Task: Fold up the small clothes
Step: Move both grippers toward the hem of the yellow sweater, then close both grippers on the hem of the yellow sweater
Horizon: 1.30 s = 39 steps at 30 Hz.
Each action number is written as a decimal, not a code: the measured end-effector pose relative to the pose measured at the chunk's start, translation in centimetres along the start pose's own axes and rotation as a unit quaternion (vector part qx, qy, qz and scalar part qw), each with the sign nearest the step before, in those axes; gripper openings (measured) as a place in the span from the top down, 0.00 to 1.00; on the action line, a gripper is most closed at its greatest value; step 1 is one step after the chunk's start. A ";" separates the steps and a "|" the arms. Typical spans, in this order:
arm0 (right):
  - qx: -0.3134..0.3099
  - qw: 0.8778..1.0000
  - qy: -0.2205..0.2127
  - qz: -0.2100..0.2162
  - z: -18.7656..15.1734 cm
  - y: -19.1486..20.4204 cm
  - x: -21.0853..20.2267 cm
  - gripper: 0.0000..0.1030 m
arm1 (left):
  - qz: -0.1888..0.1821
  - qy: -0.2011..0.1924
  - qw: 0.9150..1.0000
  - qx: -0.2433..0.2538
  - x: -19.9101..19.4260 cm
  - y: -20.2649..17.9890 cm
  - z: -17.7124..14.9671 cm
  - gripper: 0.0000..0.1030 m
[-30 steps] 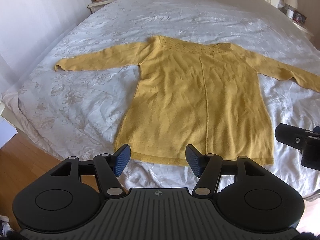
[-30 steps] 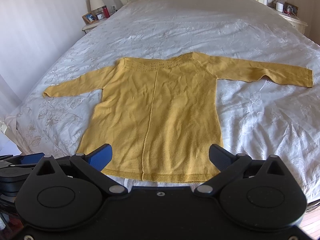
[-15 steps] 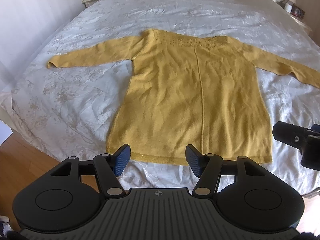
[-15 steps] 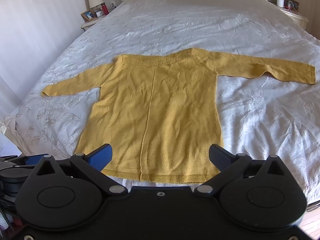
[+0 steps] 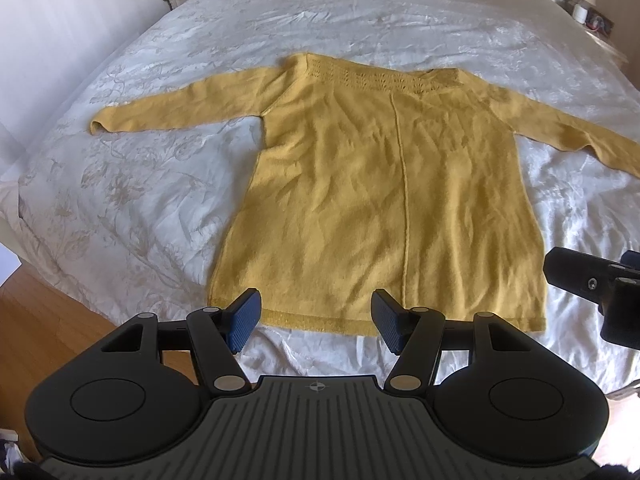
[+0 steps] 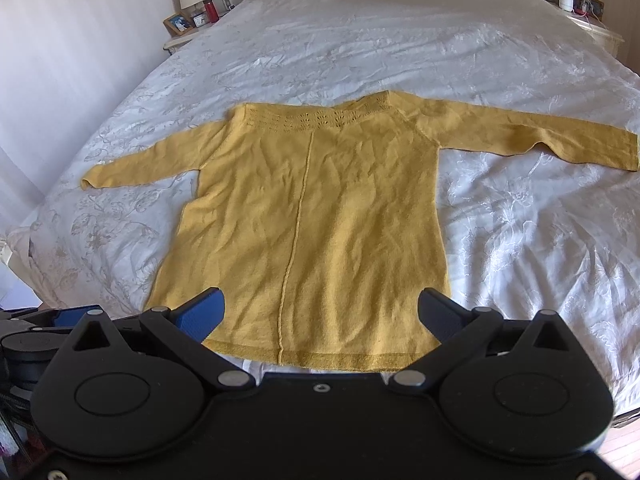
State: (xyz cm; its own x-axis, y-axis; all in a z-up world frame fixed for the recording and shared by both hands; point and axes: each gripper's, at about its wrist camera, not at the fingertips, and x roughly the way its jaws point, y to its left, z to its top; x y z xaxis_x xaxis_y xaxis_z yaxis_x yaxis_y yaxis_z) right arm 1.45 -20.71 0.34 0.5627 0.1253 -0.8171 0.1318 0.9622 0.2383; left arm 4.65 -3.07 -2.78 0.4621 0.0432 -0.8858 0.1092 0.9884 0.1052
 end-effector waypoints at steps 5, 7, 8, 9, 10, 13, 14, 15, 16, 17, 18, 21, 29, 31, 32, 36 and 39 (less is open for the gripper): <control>0.002 1.000 0.006 0.004 0.1 0.0 0.5 0.01 | 0.001 0.001 1.000 -0.003 0.2 0.1 0.3 0.42; 0.002 1.000 0.009 0.004 0.2 0.1 0.7 0.01 | 0.000 0.001 1.000 -0.005 0.3 0.3 0.4 0.42; 0.003 1.000 0.010 0.005 0.2 0.1 0.9 0.01 | 0.000 0.001 1.000 -0.006 0.4 0.5 0.4 0.42; 0.004 1.000 0.012 0.006 0.3 0.1 1.0 0.01 | 0.001 0.001 1.000 -0.007 0.5 0.6 0.5 0.42; 0.005 1.000 0.014 0.007 0.3 0.1 1.1 0.01 | 0.001 0.001 1.000 -0.009 0.6 0.7 0.5 0.42; 0.009 1.000 0.019 0.012 0.4 0.1 1.5 0.01 | -0.004 -0.001 1.000 -0.014 1.0 1.3 0.6 0.43; 0.013 1.000 0.020 0.014 0.4 0.0 1.7 0.01 | -0.006 -0.003 1.000 -0.014 1.1 1.5 0.6 0.43; 0.018 1.000 0.019 0.017 0.5 0.0 1.8 0.01 | -0.007 -0.008 1.000 -0.013 1.2 1.7 0.6 0.43; 0.023 0.999 0.016 0.021 0.5 -0.1 2.1 0.01 | -0.008 -0.014 1.000 -0.010 1.4 1.9 0.6 0.44; 0.028 0.999 0.012 0.025 0.5 -0.4 2.3 0.01 | -0.012 -0.025 1.000 -0.006 1.5 2.1 0.5 0.46; 0.031 0.999 0.005 0.026 0.4 -0.5 2.6 0.01 | -0.020 -0.037 0.999 -0.002 1.6 2.5 0.3 0.47; 0.034 0.999 -0.016 0.024 -0.2 -1.8 3.9 0.01 | -0.065 -0.061 0.996 0.000 2.7 3.8 -0.2 0.47; 0.063 0.997 0.026 -0.042 -2.8 -7.0 8.7 0.01 | -0.016 -0.031 0.998 0.043 8.1 6.2 -2.1 0.47; 0.071 0.996 0.035 -0.041 -3.2 -7.8 9.1 0.01 | -0.012 -0.028 0.998 0.049 9.2 7.1 -2.4 0.47; 0.074 0.996 0.039 -0.043 -3.3 -8.1 9.3 0.01 | -0.014 -0.025 0.998 0.050 9.7 7.7 -2.5 0.47; 0.074 0.995 0.056 -0.032 -3.7 -9.0 10.3 0.01 | -0.026 -0.020 0.998 0.055 11.8 9.1 -2.3 0.47; 0.071 0.995 0.063 -0.030 -3.6 -9.2 11.2 0.01 | -0.028 -0.016 0.998 0.060 13.5 9.6 -2.0 0.47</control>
State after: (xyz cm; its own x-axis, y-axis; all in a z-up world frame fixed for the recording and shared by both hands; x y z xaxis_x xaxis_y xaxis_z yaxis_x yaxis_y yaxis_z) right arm 3.60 -27.26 -12.92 0.4454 0.1063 -0.8890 0.2816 0.9259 0.2518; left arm 10.19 7.30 -14.68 0.4802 -0.0172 -0.8770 0.2396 0.9644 0.1123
